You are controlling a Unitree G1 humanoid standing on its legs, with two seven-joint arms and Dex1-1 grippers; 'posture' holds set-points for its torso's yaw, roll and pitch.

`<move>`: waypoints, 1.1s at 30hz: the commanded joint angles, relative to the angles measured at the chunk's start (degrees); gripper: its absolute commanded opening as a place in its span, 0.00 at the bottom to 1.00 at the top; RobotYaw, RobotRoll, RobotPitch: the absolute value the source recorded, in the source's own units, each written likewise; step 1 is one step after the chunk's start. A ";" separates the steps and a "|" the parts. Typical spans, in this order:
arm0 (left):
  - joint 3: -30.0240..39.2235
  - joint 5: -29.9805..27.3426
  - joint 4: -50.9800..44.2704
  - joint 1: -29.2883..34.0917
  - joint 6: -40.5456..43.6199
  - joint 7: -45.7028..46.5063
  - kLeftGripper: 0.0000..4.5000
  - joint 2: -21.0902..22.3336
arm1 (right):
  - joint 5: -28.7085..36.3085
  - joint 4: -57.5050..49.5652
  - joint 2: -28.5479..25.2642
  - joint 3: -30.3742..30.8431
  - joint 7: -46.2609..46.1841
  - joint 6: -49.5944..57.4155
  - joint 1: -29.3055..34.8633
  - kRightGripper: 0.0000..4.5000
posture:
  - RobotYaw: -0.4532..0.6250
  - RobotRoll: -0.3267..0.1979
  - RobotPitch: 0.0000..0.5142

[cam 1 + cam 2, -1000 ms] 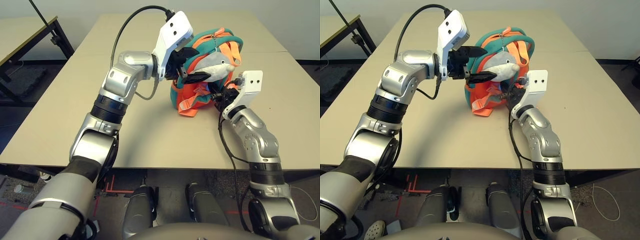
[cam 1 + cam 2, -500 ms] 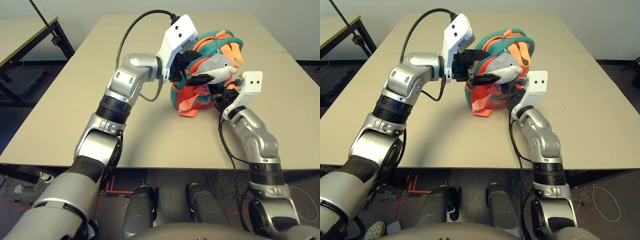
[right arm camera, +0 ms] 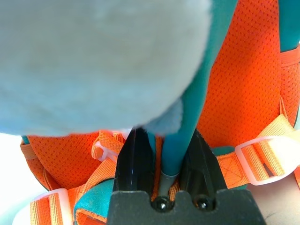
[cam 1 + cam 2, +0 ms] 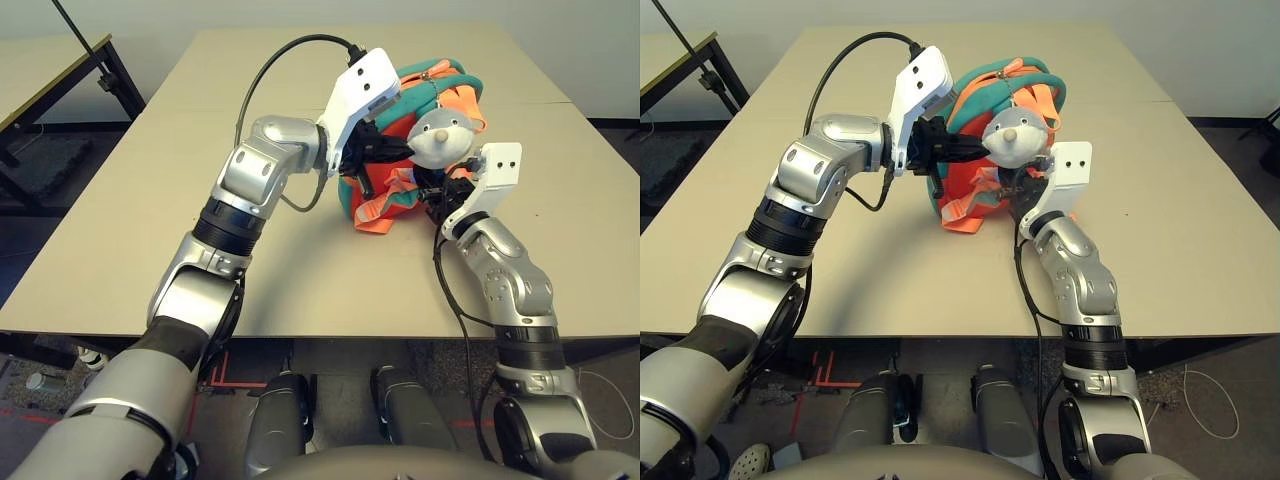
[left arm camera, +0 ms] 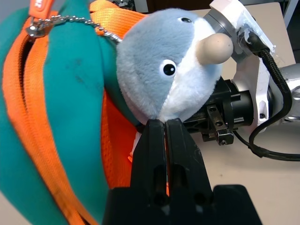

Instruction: Put the pencil case into the backpack and zip it.

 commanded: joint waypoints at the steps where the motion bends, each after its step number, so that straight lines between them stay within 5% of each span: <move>1: 1.93 -1.97 -3.03 -0.61 2.52 -1.19 0.00 2.14 | -0.55 0.73 0.36 0.78 0.06 0.01 0.02 0.12 | 0.22 0.62 0.17; 15: 10.53 -9.67 -9.50 0.07 11.58 -3.88 0.00 15.62 | -0.66 1.95 0.48 1.81 0.52 -0.81 0.02 0.12 | 0.24 0.62 0.19; 23: 10.96 -8.60 -7.64 4.99 11.62 -3.90 0.00 23.50 | -0.67 2.84 0.65 2.23 1.03 -1.10 -0.43 0.12 | 0.26 0.62 0.19; 33: 6.96 -4.55 -1.25 12.63 8.27 -3.27 0.00 24.17 | -0.78 3.60 0.61 2.69 1.73 -1.06 -1.09 0.12 | 0.27 0.62 0.19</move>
